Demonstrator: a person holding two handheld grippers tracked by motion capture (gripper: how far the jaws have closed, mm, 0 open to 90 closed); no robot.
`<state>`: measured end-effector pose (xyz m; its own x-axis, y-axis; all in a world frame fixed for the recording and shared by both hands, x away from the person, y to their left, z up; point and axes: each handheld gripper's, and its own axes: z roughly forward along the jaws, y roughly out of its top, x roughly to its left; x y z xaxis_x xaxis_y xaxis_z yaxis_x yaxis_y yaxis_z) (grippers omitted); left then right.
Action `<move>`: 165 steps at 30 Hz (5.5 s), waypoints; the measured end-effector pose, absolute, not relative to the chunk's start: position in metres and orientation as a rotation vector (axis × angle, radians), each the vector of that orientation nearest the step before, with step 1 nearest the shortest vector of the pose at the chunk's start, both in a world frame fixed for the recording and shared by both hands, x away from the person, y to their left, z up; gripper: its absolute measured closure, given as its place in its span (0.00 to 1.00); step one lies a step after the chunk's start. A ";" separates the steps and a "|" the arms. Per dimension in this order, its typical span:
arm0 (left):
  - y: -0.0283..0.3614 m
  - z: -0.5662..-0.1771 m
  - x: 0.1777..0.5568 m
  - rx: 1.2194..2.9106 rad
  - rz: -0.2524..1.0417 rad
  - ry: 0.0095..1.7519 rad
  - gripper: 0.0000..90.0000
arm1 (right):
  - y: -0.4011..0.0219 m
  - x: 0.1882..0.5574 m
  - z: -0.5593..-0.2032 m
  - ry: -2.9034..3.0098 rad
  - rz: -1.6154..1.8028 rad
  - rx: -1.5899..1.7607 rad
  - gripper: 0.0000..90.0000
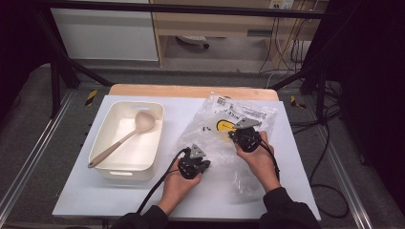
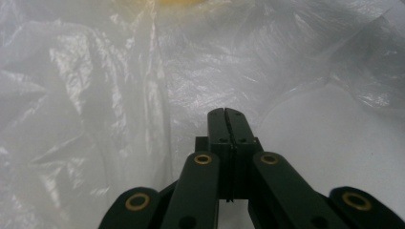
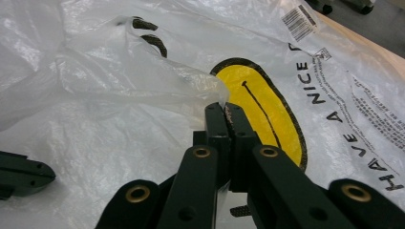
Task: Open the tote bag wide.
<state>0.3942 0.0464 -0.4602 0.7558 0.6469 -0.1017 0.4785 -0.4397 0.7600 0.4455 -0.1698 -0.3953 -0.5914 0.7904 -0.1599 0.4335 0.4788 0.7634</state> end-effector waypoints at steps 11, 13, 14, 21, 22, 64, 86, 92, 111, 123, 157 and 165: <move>0.046 -0.460 0.394 2.123 0.265 0.838 1.00 | -0.176 0.453 -0.378 2.206 0.973 1.025 1.00; 0.046 -0.460 0.394 2.123 0.264 0.838 1.00 | -0.176 0.454 -0.374 2.198 0.983 1.024 1.00; 0.046 -0.460 0.394 2.123 0.263 0.839 1.00 | -0.176 0.455 -0.372 2.198 0.982 1.024 1.00; 0.047 -0.460 0.394 2.120 0.255 0.843 1.00 | -0.175 0.458 -0.358 2.185 1.012 1.024 1.00; 0.047 -0.460 0.395 2.120 0.254 0.843 1.00 | -0.175 0.458 -0.356 2.186 1.017 1.022 1.00; 0.047 -0.461 0.395 2.111 0.242 0.850 1.00 | -0.155 0.486 -0.320 2.146 1.076 1.015 1.00; 0.048 -0.460 0.395 2.109 0.239 0.849 1.00 | -0.159 0.490 -0.326 2.176 1.092 1.064 1.00; 0.050 -0.457 0.390 2.107 0.232 0.851 1.00 | -0.154 0.487 -0.326 2.186 1.092 1.060 1.00; 0.077 -0.405 0.361 1.982 0.280 0.830 0.82 | -0.147 0.474 -0.333 2.213 1.085 1.057 1.00; 0.111 -0.346 0.359 1.862 0.430 0.845 0.36 | -0.144 0.471 -0.340 2.237 1.092 1.055 1.00; 0.212 -0.309 0.384 1.840 0.563 0.984 0.09 | -0.153 0.462 -0.352 2.257 1.107 1.057 1.00; 0.229 -0.305 0.384 1.826 0.579 1.007 0.09 | -0.155 0.460 -0.353 2.261 1.111 1.052 1.00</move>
<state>0.3839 0.2292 -0.3055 0.5509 0.8339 -0.0336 0.3901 -0.2217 0.8937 0.4602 -0.1548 -0.3525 -0.6321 0.7743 -0.0311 0.4487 0.3984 0.8000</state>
